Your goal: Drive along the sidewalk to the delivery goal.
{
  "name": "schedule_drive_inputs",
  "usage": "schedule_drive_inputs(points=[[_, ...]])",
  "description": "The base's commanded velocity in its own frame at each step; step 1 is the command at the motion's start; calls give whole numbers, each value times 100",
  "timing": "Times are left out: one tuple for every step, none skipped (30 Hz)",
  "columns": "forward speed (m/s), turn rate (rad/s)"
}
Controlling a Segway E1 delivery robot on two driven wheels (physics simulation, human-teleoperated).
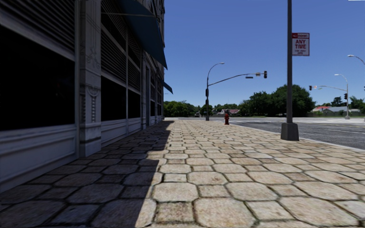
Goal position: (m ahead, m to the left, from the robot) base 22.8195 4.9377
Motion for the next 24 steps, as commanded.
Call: schedule_drive_inputs(points=[[200, 0], [200, 0], [200, 0], [200, 0], [200, 0], [200, 0], [200, 0], [200, 0], [200, 0], [200, 0], [200, 0], [200, 0], [200, 0], [200, 0], [200, 0], [200, 0], [200, 0], [200, 0], [200, 0], [200, 0], [200, 0], [200, 0], [200, 0], [200, 0]])
